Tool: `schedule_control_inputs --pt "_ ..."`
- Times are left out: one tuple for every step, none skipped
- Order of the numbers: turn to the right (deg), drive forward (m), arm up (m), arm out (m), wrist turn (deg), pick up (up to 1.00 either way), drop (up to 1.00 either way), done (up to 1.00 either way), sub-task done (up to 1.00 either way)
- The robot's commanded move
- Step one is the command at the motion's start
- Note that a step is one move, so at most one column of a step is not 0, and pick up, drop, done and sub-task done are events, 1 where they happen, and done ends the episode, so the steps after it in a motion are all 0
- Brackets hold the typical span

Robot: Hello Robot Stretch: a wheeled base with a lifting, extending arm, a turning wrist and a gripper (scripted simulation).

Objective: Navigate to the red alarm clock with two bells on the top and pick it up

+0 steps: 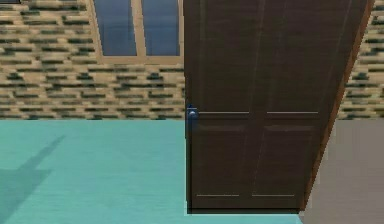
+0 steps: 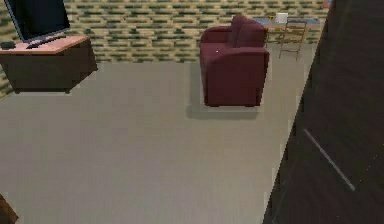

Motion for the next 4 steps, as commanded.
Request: schedule_control_inputs --pt "-45.0 0.00 0.00 0.00 0.0 0.00 0.00 0.00 0.00" --pt "-39.0 0.00 0.00 0.00 0.0 0.00 0.00 0.00 0.00" --pt "0.0 0.30 0.00 0.00 0.0 0.00 0.00 0.00 0.00" --pt "-45.0 0.00 0.00 0.00 0.0 0.00 0.00 0.00 0.00"
